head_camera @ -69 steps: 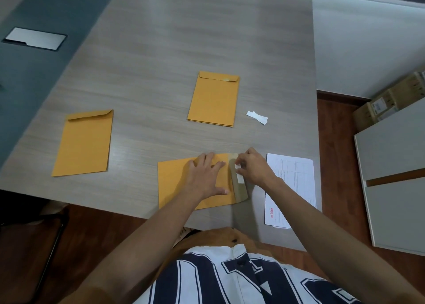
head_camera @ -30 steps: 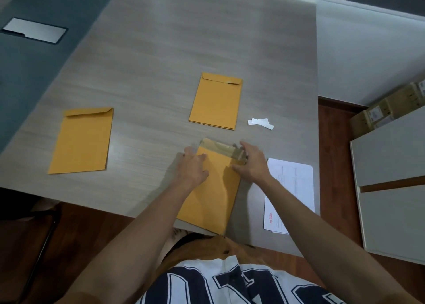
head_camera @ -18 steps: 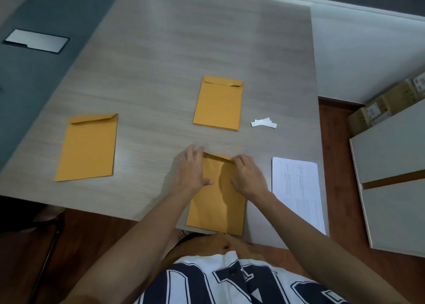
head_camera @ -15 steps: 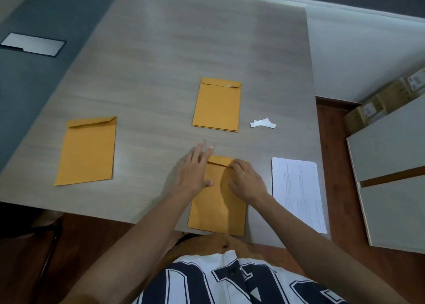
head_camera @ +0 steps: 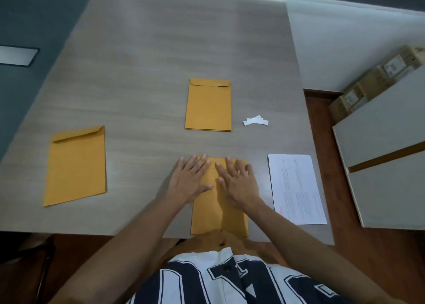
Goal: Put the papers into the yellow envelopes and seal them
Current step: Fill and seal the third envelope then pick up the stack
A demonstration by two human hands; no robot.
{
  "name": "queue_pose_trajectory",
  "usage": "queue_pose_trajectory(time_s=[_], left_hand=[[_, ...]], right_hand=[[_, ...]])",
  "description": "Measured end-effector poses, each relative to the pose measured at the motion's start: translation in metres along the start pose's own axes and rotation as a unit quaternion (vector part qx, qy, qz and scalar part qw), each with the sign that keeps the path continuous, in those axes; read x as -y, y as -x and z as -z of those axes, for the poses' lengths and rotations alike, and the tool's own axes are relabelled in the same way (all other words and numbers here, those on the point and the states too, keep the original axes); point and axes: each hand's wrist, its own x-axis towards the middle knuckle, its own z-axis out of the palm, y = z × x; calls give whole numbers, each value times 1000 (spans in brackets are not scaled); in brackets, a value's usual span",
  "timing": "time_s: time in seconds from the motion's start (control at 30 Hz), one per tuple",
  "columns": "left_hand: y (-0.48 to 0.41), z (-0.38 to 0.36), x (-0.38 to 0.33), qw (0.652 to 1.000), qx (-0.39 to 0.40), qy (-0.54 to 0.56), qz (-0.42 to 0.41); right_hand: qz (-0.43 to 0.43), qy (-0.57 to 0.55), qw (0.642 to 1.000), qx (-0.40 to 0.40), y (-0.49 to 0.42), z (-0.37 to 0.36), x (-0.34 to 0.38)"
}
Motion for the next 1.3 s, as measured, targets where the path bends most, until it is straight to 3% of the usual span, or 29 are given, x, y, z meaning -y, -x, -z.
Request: queue_pose_trajectory(time_s=[0.43,0.63,0.83,1.3], left_hand=[[4,12,1,999,28,-18,4],[-1,30,-17,999,15,-50,15],[-4,18,-58,998,-21,48,-42],[22,-4,-22,998,-32,39,49]], right_hand=[[-54,6,998,4,24,-15,-49],[-31,-2,1000,-5,22,-16,-52],[-25,7,1000,4,22,-13,-51],[-78,-9,997,13,20,-10,-36]])
